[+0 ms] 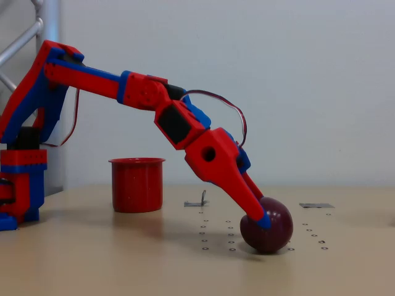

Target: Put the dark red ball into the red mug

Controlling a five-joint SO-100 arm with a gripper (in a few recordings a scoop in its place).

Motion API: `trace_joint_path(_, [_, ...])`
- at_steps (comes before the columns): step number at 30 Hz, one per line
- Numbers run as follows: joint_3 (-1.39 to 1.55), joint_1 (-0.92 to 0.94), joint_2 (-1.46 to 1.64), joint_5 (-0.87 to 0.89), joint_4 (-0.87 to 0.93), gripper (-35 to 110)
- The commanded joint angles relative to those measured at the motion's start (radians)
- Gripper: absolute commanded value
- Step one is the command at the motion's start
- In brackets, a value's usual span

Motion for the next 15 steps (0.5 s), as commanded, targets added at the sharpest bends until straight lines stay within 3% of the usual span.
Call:
trace_joint_path(1, [-0.095, 0.02, 0.051, -0.011, -0.023, 45])
trace_joint_path(15, [-0.13, 0.003, -0.002, 0.008, -0.018, 44])
